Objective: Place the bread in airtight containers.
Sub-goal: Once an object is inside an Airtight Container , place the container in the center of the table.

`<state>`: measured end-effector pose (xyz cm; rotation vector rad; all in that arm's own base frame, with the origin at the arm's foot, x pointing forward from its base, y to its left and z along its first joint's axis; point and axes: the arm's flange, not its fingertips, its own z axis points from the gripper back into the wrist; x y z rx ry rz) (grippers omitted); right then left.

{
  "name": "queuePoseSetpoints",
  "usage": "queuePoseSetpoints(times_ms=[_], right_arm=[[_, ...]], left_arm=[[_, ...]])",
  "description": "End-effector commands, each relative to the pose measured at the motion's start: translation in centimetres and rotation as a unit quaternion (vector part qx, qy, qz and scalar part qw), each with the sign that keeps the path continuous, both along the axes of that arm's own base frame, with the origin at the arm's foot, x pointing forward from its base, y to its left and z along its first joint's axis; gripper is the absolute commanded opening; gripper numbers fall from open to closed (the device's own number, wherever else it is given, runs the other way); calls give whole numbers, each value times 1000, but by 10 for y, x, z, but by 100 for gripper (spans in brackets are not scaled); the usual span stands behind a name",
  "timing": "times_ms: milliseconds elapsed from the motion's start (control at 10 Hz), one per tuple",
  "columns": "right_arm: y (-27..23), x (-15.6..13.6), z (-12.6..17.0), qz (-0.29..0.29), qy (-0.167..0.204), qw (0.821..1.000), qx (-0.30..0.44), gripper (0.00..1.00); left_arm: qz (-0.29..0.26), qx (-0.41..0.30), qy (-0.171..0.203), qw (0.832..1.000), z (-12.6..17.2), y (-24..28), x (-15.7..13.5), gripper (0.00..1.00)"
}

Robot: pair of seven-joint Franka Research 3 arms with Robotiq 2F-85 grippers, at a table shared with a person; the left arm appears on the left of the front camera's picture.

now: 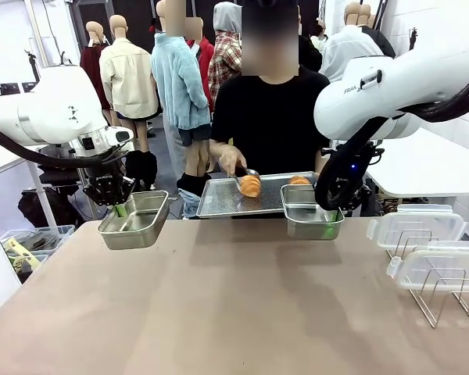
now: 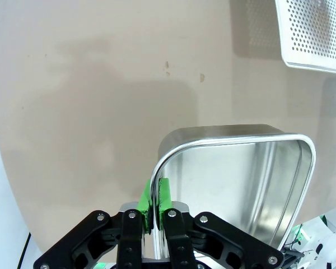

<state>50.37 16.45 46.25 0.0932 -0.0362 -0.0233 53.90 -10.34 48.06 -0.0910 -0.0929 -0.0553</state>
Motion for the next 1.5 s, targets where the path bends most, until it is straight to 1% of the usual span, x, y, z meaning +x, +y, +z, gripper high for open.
queuePoseSetpoints(times_ms=[0,1400], right_arm=[[-1,-1,-2,5,-12,1000,3,0],[-1,-1,-2,5,-12,1000,3,0]], left_arm=[[-2,5,-8,1000,3,1,0,0],[-2,5,-8,1000,3,1,0,0]])
